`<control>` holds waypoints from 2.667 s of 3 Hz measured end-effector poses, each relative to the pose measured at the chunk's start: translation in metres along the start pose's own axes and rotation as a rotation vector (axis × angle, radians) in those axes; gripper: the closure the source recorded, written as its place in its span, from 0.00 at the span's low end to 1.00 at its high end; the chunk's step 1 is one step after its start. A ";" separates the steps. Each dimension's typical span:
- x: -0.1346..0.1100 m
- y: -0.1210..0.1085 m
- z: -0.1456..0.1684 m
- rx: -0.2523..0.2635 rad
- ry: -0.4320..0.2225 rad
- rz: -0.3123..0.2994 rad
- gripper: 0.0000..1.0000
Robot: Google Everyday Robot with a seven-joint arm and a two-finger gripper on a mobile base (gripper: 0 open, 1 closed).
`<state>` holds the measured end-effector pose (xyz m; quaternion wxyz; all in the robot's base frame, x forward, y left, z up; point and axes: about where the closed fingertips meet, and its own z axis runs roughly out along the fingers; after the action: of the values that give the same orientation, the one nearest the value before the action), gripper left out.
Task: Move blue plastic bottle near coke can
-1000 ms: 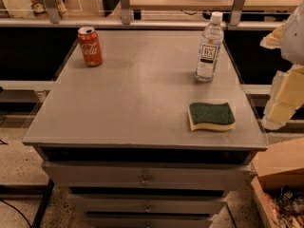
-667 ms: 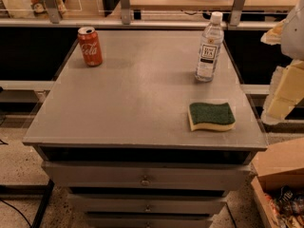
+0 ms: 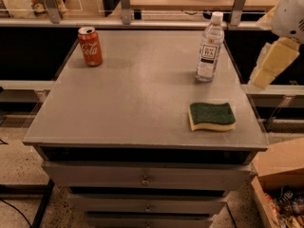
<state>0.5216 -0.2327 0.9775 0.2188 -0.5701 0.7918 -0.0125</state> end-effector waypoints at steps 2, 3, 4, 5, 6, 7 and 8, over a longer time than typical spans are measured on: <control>-0.029 -0.070 0.047 0.035 -0.186 0.072 0.00; -0.045 -0.093 0.066 0.061 -0.273 0.097 0.00; -0.057 -0.105 0.082 0.073 -0.345 0.125 0.00; -0.071 -0.114 0.096 0.076 -0.403 0.135 0.00; -0.075 -0.120 0.106 0.074 -0.427 0.148 0.15; -0.077 -0.122 0.112 0.067 -0.439 0.157 0.38; -0.072 -0.117 0.114 0.052 -0.431 0.146 0.62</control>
Offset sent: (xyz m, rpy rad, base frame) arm 0.1396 0.0179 -0.0197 0.3126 -0.1475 -0.0525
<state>0.6858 -0.1820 0.9293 0.3978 -0.4951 0.7653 0.1050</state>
